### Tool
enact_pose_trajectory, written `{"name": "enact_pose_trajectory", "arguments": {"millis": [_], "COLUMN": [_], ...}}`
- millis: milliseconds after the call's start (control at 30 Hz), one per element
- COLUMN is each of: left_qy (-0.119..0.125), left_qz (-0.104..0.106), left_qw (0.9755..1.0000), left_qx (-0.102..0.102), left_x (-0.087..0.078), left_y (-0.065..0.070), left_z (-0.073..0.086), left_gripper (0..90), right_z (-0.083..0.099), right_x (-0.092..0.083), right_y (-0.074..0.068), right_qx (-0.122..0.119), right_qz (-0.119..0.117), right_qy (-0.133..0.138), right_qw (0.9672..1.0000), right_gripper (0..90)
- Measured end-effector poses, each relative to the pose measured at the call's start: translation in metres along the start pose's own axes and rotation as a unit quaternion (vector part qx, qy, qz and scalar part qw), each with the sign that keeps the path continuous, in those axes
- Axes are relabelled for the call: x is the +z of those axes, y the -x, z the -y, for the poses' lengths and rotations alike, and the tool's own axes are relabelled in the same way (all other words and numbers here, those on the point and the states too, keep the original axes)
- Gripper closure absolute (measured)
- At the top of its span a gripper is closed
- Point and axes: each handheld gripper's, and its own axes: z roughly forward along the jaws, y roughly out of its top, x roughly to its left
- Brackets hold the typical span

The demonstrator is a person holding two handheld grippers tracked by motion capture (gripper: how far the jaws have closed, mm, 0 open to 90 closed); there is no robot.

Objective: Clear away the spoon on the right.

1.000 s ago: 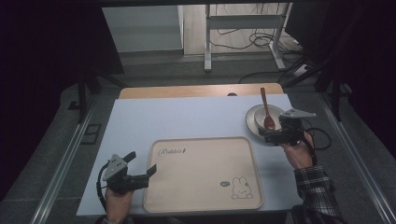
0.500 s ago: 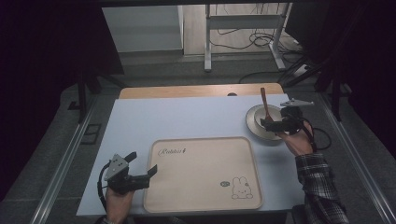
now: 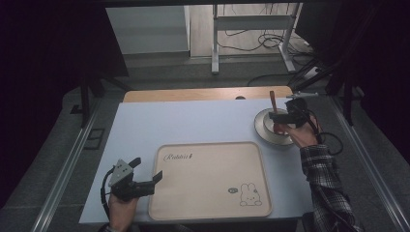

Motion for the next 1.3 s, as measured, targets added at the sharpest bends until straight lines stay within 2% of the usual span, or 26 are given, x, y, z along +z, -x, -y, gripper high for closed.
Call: {"name": "enact_pose_trajectory", "arguments": {"millis": [167, 200, 333, 467, 567, 633, 833, 867, 1100, 1300], "left_qy": [-0.003, -0.004, -0.005, -0.006, -0.007, -0.008, -0.008, -0.008, -0.011, -0.004], "left_qz": [0.000, 0.001, 0.002, 0.004, 0.005, 0.006, 0.009, 0.010, 0.012, 0.009], "left_qw": [1.0000, 1.0000, 1.0000, 0.9999, 0.9999, 0.9999, 0.9999, 0.9999, 0.9997, 0.9999], "left_qx": [0.003, 0.005, 0.007, 0.008, 0.009, 0.010, 0.010, 0.010, 0.018, 0.013], "left_x": [0.001, 0.001, 0.001, 0.002, 0.002, 0.002, 0.003, 0.003, 0.005, 0.003], "left_y": [0.001, 0.001, 0.002, 0.002, 0.002, 0.002, 0.003, 0.003, 0.006, 0.004], "left_z": [0.000, 0.000, 0.000, 0.000, 0.000, 0.000, 0.000, 0.000, -0.001, -0.001], "left_gripper": [3.8, 3.8, 3.8, 3.9, 3.9, 3.9, 4.0, 4.0, 4.0, 4.0], "right_z": [-0.006, -0.010, -0.015, -0.022, -0.024, -0.026, -0.027, -0.026, -0.028, -0.032], "right_x": [0.006, 0.009, 0.014, 0.025, 0.031, 0.038, 0.047, 0.048, 0.048, 0.040], "right_y": [0.002, 0.002, 0.003, 0.004, 0.003, 0.002, 0.003, 0.003, 0.002, 0.002], "right_qx": [-0.007, -0.011, -0.012, -0.021, -0.025, -0.031, -0.037, -0.039, -0.040, -0.036], "right_qz": [0.003, 0.008, 0.020, 0.027, 0.032, 0.042, 0.046, 0.040, 0.027, 0.018], "right_qy": [-0.006, -0.006, -0.010, -0.024, -0.028, -0.038, -0.059, -0.064, -0.072, -0.062], "right_qw": [1.0000, 0.9999, 0.9997, 0.9991, 0.9988, 0.9979, 0.9965, 0.9964, 0.9963, 0.9973], "right_gripper": [28.5, 32.9, 39.2, 48.5, 51.4, 58.2, 68.2, 74.2, 79.1, 79.4]}}
